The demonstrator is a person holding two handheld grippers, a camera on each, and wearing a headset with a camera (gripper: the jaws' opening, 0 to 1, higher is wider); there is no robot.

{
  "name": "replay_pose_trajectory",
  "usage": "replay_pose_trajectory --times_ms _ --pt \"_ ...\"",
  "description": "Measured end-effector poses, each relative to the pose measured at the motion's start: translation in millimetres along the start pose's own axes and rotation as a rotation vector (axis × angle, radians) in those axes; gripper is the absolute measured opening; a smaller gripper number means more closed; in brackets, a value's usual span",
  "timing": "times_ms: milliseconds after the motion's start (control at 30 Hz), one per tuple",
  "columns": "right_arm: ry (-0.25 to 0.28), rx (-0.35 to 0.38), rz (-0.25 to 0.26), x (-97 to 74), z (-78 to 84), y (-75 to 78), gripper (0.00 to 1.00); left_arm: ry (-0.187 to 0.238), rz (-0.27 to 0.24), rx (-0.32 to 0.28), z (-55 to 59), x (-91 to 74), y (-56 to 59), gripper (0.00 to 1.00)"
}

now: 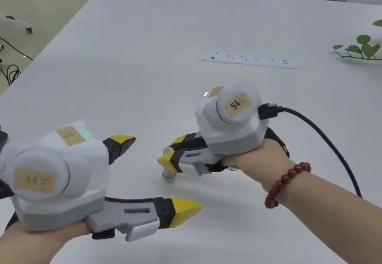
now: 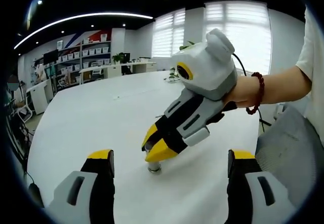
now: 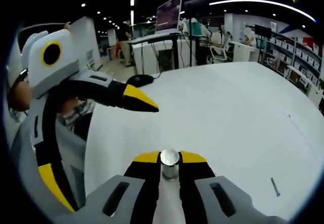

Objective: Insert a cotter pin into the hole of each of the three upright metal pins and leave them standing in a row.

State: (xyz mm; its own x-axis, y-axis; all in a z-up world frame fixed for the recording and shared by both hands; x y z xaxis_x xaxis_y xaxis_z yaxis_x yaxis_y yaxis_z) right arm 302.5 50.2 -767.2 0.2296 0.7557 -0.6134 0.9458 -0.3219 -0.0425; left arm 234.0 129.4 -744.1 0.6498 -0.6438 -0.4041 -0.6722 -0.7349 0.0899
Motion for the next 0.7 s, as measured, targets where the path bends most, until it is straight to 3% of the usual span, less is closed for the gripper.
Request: replay_pose_trajectory --times_ms 700 --pt "-0.004 0.009 0.056 -41.6 29.9 3.7 0.14 -0.002 0.022 0.006 -1.1 0.5 10.8 0.92"
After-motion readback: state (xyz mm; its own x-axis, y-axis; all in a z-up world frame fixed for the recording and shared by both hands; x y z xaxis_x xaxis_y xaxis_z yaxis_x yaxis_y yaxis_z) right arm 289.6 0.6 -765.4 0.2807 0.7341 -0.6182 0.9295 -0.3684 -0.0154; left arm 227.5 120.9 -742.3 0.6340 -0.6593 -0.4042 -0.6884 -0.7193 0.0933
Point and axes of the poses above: the centre of the closed fingertips' face, and the gripper's own axes: x roughly forward along the fingers, y roughly to its right, z roughly out of its underside, the point moved 7 cm from there along -x, roughly backward along the fingers, and after that the axes turned 2 degrees about z, right-handed, at the moved point
